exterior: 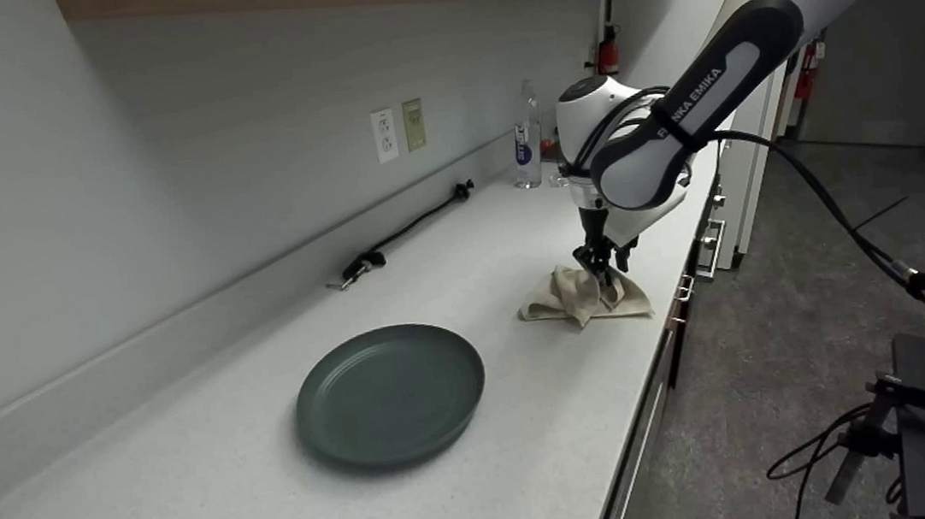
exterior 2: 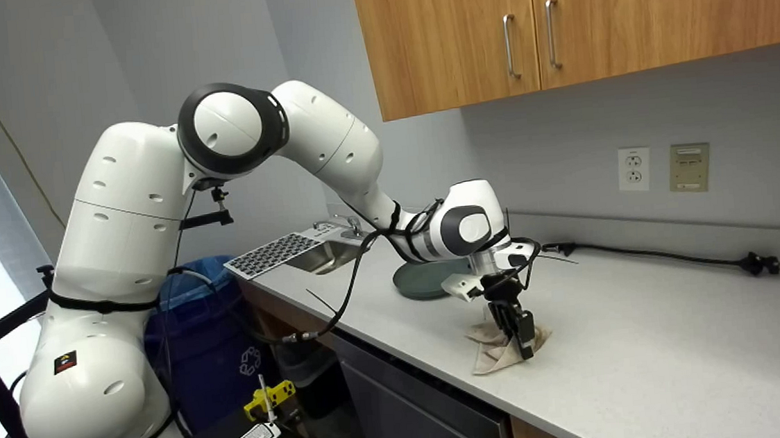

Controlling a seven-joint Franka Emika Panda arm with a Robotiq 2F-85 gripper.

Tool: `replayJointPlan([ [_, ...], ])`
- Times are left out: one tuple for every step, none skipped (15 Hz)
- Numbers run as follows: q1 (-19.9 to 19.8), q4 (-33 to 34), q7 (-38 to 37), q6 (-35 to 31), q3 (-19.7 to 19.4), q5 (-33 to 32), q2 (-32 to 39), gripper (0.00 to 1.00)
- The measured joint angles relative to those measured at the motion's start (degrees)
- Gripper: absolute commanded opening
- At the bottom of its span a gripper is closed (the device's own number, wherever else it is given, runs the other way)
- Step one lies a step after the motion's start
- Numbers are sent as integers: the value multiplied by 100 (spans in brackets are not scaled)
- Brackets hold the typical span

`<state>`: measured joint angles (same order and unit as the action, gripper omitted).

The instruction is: Unfold the cloth on the countertop

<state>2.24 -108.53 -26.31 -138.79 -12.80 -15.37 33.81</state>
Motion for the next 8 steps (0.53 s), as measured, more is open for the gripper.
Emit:
replayJointPlan([
  [38, 0, -69, 0, -26, -26, -5, 81],
  [97, 1, -148, 0, -56, -77, -16, 89],
  [171, 1, -222, 4, -85, -126, -36, 96],
  [257, 0, -283, 29, -105, -172, -71, 100],
  [348, -1, -336, 82, -109, -220, -124, 100],
  [445, -3, -348, 178, -102, -229, -189, 100],
  [524, -4, -348, 292, -72, -228, -260, 100],
  [582, -9, -345, 419, -14, -222, -338, 100],
])
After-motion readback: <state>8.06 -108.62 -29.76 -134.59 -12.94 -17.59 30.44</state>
